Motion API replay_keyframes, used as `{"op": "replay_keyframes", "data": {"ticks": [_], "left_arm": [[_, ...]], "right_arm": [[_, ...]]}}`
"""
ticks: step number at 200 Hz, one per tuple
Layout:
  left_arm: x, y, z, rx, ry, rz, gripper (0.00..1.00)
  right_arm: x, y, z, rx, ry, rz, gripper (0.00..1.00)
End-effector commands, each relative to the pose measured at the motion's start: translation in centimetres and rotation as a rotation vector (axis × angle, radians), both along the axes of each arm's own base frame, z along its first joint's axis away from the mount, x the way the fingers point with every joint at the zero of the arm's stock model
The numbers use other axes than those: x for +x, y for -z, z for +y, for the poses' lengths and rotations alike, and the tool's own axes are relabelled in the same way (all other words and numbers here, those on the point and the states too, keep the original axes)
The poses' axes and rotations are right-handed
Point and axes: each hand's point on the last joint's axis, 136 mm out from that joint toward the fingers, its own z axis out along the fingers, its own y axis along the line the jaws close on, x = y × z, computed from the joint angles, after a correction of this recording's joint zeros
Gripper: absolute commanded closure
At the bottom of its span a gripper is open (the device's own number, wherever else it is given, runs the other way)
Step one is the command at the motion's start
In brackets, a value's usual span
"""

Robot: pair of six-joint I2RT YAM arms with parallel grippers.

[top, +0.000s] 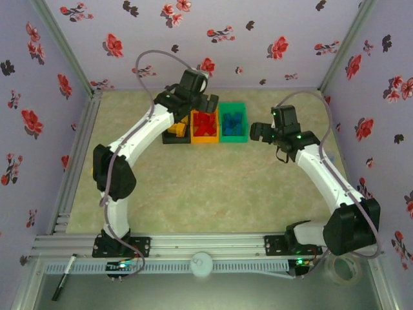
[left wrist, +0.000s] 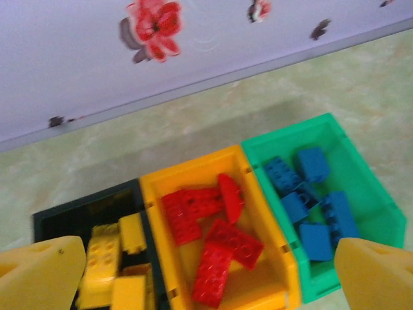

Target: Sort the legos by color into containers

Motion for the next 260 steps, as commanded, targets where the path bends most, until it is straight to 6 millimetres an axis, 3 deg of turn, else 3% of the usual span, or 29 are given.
{"op": "replay_keyframes", "data": {"ticks": [1, 56, 82, 106, 132, 166, 195, 217, 260], "left_arm": [[-1.4, -5.3, 4.1, 0.031, -0.057, -0.113, 0.00], [-5.3, -8.3, 13.7, 0.113, -0.230, -0.133, 0.00], [-6.6, -7.2, 18.3, 0.117, -0.325, -0.109, 0.00], [-7.7, -4.5, 23.8, 0.110, -0.498, -0.084, 0.00], [-8.8, 0.4, 29.8, 0.085, -0.681, -0.022, 0.00], [-9.9, 6.7, 35.1, 0.054, -0.824, -0.064, 0.00], [-10.2, 10.7, 37.9, 0.044, -0.887, -0.073, 0.00], [-9.5, 13.0, 37.5, 0.000, -0.810, -0.109, 0.00], [-9.5, 13.7, 37.2, -0.044, -0.774, -0.271, 0.00]], "right_arm": [[0.2, -2.1, -1.0, 0.018, 0.008, -0.036, 0.00], [0.0, -4.5, -6.3, -0.051, 0.157, -0.074, 0.00], [-0.2, -4.3, -8.0, -0.038, 0.189, -0.066, 0.01], [-0.2, -3.6, -8.5, -0.042, 0.205, -0.071, 0.00], [0.0, -2.5, -9.3, -0.054, 0.244, -0.055, 0.00], [0.3, -0.9, -9.5, -0.048, 0.251, -0.037, 0.00], [0.5, 0.4, -9.4, -0.047, 0.243, -0.005, 0.00], [0.6, 1.0, -9.8, -0.061, 0.254, -0.003, 0.00], [0.1, 0.9, -10.6, -0.097, 0.286, -0.026, 0.00]]}}
